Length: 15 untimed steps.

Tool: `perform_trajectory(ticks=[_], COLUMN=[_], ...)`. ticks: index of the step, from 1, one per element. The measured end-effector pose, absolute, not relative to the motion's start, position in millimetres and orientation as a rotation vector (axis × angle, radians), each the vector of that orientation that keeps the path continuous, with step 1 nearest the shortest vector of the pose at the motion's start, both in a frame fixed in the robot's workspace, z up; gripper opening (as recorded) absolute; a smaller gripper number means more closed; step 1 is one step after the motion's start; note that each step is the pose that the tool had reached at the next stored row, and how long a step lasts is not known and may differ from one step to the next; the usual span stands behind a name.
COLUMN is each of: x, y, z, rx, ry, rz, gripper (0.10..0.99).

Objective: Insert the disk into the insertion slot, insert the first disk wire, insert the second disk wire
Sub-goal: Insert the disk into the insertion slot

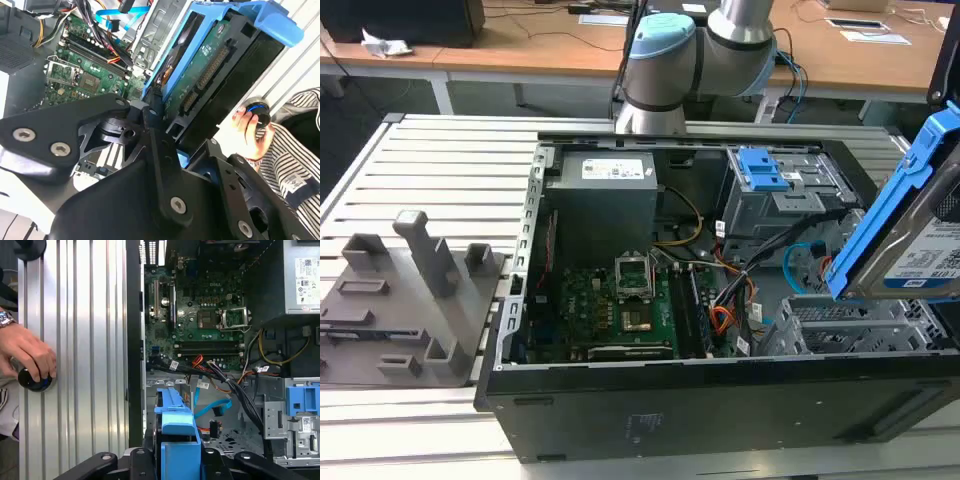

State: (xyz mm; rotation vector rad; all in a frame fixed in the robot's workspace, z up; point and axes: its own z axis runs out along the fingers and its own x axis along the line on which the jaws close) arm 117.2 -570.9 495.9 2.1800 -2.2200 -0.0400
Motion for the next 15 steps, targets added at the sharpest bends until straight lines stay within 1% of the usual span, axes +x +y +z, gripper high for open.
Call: perform_trajectory(ticks=[8,15], x=[117.2,117.2], y=[-570.9,-570.9], z=[475.7,468.0], rx=[2.180,2.180], ry=[-2.220,-2.220], rz=[-0.040,-0.040], gripper=[0.361,0.361])
